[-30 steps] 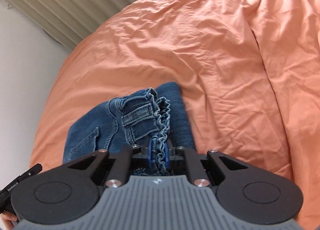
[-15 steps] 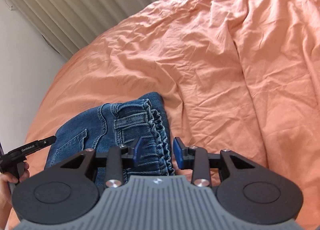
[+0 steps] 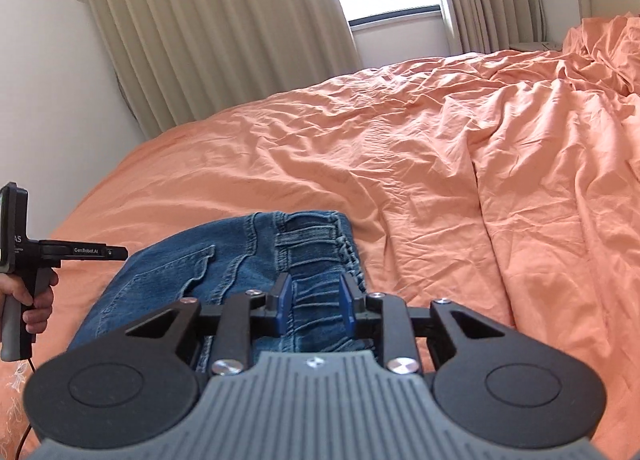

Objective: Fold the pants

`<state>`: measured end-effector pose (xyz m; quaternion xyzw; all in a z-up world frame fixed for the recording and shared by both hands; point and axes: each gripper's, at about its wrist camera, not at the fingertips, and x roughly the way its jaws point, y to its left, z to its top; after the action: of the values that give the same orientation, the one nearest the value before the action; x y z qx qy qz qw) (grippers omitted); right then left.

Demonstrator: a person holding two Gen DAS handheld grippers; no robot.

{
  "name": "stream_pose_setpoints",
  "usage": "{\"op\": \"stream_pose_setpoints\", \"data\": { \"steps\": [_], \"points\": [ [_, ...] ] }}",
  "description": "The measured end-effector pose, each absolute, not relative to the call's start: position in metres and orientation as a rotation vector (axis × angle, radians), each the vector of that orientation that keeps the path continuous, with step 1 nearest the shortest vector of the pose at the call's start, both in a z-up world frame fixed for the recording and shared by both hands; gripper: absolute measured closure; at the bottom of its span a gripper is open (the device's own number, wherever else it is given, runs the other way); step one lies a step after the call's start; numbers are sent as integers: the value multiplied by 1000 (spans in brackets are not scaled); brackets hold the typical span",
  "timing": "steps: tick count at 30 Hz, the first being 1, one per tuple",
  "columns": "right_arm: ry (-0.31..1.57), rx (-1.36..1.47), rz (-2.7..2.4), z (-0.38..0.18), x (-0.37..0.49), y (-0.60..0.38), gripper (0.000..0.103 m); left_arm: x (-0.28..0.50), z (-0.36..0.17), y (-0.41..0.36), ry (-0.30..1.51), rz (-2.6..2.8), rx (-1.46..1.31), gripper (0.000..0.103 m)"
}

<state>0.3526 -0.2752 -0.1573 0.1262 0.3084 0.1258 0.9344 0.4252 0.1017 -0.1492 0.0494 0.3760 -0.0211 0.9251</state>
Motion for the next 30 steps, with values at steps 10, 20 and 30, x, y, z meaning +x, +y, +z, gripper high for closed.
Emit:
{"op": "stream_pose_setpoints", "data": {
  "steps": [10, 20, 30],
  "points": [
    [718, 212, 306, -184, 340, -264, 83, 298, -113, 84, 809, -164, 256, 44],
    [708, 258, 326, -190, 342, -270, 83, 244, -162, 42, 898, -160, 458, 32],
    [718, 300, 341, -196, 348, -275, 83, 262, -179, 24, 872, -73, 589, 84]
  ]
}}
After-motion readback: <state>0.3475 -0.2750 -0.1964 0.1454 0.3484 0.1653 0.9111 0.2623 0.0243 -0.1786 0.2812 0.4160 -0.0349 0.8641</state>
